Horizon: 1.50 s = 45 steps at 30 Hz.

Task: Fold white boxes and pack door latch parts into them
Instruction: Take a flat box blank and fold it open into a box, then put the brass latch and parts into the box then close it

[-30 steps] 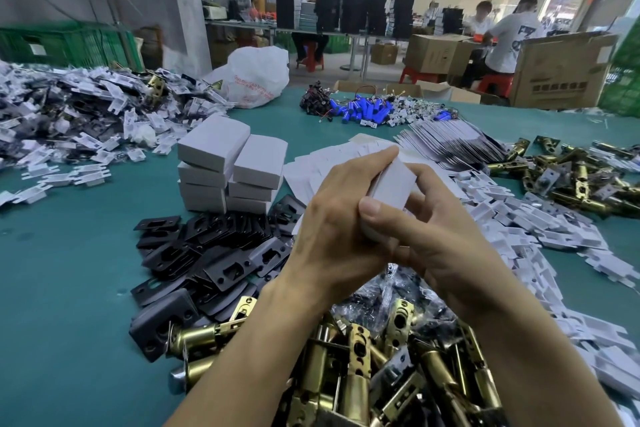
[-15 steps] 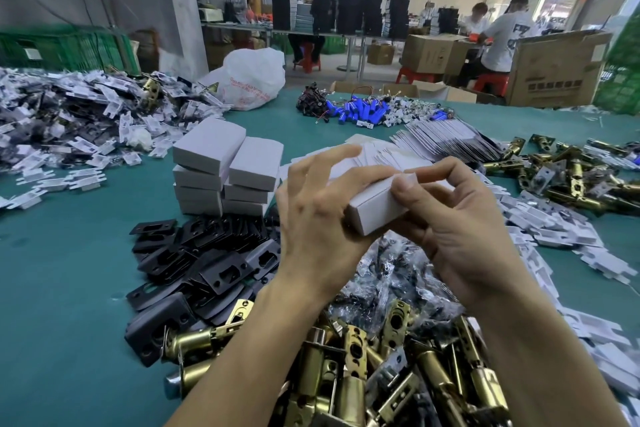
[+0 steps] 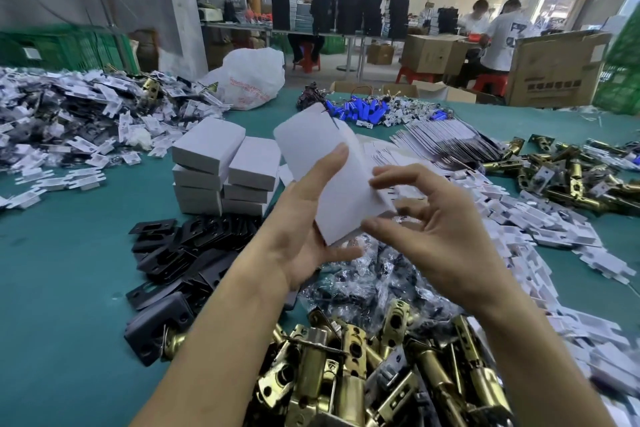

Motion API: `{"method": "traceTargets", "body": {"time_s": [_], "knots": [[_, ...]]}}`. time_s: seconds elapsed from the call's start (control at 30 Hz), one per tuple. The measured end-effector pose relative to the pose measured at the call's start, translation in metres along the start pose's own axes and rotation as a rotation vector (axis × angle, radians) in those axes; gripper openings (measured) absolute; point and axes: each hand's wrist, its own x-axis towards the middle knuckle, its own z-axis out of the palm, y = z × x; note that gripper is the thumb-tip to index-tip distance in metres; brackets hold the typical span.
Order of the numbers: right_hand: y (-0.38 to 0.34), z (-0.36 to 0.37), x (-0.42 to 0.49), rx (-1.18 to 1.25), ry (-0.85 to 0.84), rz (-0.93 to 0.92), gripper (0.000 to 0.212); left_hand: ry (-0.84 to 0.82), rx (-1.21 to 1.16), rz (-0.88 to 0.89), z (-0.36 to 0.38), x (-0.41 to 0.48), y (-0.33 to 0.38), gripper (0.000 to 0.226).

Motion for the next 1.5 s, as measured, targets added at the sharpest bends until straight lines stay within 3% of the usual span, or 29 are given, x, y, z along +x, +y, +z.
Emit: {"method": "traceTargets", "body": {"time_s": [0.17,0.4,0.5,0.6,0.7,0.77,0.87,1.0,1.1,1.17,1.23,1.3,1.4,1.5], "knots": [[-0.002,0.009,0.001,-0.439,-0.032,-0.254,0.049,0.131,0.003,0.014,0.003,0.002,-0.005,0.104],[-0.003,0.018,-0.002,-0.554,0.035,-0.355,0.035,-0.06,0.069,0.087,0.007,0.003,-0.006,0.058],[0.001,0.021,-0.002,-0.553,-0.014,-0.346,0.031,-0.005,0.066,0.048,0.001,0.01,-0.01,0.03],[0.005,0.024,-0.002,-0.407,-0.117,-0.285,0.023,0.146,-0.019,0.04,-0.009,0.017,-0.012,0.028],[0.003,0.027,-0.004,-0.2,-0.163,-0.175,0.027,0.288,0.004,0.158,-0.012,0.02,-0.012,0.064],[-0.001,0.024,-0.004,-0.141,-0.151,-0.089,0.029,0.348,0.014,0.235,-0.012,0.021,-0.013,0.058],[-0.003,0.02,-0.005,-0.202,-0.126,0.005,0.032,0.34,-0.039,0.242,-0.01,0.018,-0.012,0.042],[-0.002,0.021,-0.004,-0.191,-0.149,-0.018,0.044,0.143,-0.001,0.191,-0.009,0.019,-0.016,0.066],[-0.003,0.021,-0.004,-0.296,-0.187,-0.085,0.044,-0.008,0.064,0.096,-0.008,0.017,-0.018,0.062],[-0.002,0.02,-0.003,-0.309,-0.224,-0.059,0.039,0.024,0.017,0.151,-0.007,0.019,-0.021,0.052],[-0.001,0.015,-0.003,-0.274,-0.232,0.056,0.024,0.146,-0.006,0.224,-0.008,0.022,-0.022,0.05],[0.001,0.0,-0.002,-0.452,-0.262,0.184,0.014,0.259,0.033,0.312,-0.01,0.024,-0.022,0.061],[0.001,-0.018,-0.007,-0.819,-0.454,0.44,0.018,0.26,0.106,0.446,-0.011,0.025,-0.025,0.066],[-0.002,-0.013,-0.011,-0.903,-0.531,0.557,0.037,0.216,0.147,0.487,-0.007,0.025,-0.026,0.071]]}}
